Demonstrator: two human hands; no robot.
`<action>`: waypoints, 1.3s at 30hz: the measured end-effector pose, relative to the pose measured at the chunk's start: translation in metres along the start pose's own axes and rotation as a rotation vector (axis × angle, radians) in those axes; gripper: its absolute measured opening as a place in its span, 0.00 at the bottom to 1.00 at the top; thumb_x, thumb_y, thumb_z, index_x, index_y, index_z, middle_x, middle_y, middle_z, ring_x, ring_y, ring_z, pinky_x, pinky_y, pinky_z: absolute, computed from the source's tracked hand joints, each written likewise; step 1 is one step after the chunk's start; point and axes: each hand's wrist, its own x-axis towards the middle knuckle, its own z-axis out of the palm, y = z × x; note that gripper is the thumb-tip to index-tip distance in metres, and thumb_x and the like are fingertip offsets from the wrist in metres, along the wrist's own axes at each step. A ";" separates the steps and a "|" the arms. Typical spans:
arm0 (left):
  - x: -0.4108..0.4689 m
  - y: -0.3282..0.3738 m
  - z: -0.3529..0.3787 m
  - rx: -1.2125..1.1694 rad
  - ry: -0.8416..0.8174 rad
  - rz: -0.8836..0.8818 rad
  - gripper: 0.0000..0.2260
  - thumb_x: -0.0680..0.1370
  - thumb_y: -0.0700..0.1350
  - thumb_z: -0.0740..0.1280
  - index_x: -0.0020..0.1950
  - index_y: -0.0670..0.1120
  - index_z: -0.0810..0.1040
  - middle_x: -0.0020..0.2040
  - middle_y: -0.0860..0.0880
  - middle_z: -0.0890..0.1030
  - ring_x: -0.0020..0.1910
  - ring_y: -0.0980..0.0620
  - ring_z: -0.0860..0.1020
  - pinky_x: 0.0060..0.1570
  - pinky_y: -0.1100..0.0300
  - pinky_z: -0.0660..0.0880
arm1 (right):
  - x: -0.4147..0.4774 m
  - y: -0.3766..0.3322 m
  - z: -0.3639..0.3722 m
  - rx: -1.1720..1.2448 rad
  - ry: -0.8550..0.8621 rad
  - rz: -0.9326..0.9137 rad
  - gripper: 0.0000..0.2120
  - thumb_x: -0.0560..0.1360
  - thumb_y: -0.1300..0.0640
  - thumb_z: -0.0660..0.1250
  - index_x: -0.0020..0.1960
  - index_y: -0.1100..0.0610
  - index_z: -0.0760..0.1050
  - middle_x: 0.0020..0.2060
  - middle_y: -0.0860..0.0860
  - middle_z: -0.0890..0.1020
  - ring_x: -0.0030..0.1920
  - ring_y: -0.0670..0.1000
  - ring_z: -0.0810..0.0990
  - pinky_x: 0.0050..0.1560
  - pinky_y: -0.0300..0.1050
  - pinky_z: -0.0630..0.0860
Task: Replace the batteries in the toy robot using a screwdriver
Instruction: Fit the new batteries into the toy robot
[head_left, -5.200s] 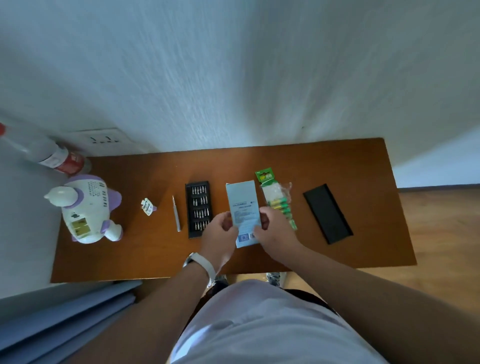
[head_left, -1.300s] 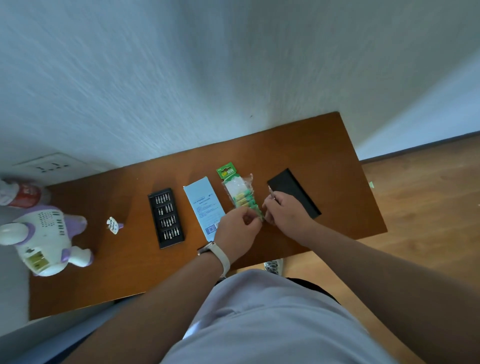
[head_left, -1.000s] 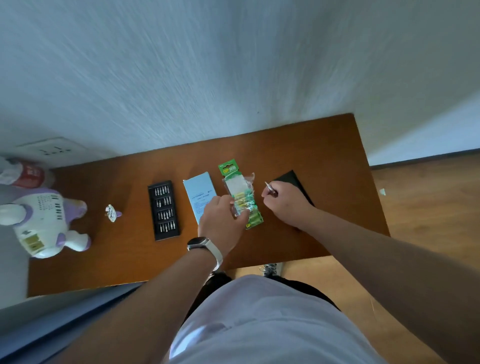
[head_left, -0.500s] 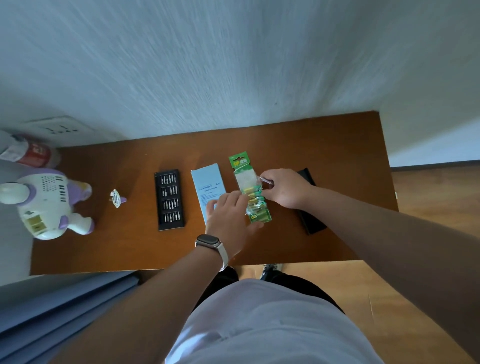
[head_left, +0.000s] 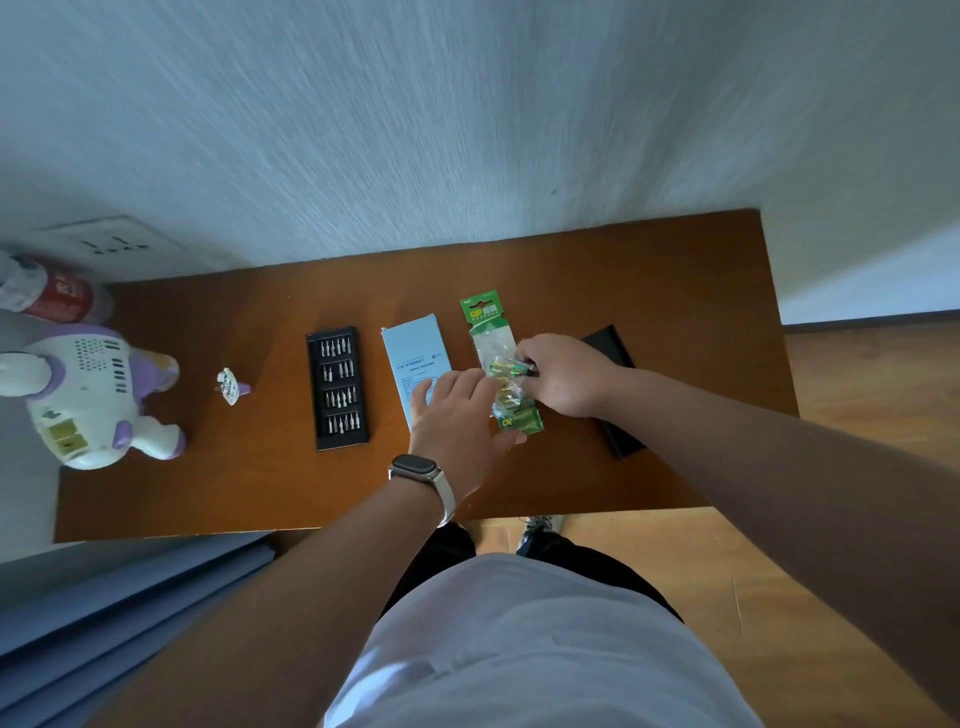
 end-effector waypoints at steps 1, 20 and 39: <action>0.000 0.000 0.000 -0.003 0.002 0.000 0.25 0.74 0.63 0.71 0.66 0.52 0.76 0.67 0.52 0.77 0.69 0.47 0.72 0.72 0.42 0.61 | -0.001 -0.001 0.000 0.000 0.005 0.002 0.06 0.79 0.55 0.65 0.55 0.54 0.76 0.46 0.47 0.77 0.43 0.49 0.76 0.41 0.47 0.74; -0.004 0.000 -0.023 -0.232 0.110 -0.013 0.20 0.75 0.56 0.72 0.63 0.48 0.79 0.63 0.49 0.79 0.65 0.46 0.73 0.64 0.47 0.68 | -0.060 0.001 -0.023 0.163 0.244 0.137 0.13 0.79 0.46 0.63 0.43 0.55 0.75 0.33 0.50 0.75 0.32 0.50 0.71 0.31 0.43 0.65; -0.045 -0.049 -0.119 -1.406 0.131 -0.233 0.03 0.78 0.40 0.71 0.51 0.45 0.82 0.39 0.53 0.86 0.36 0.60 0.81 0.34 0.70 0.74 | -0.068 -0.140 -0.022 0.458 0.359 -0.026 0.07 0.77 0.48 0.68 0.45 0.50 0.80 0.32 0.41 0.81 0.35 0.36 0.80 0.28 0.29 0.70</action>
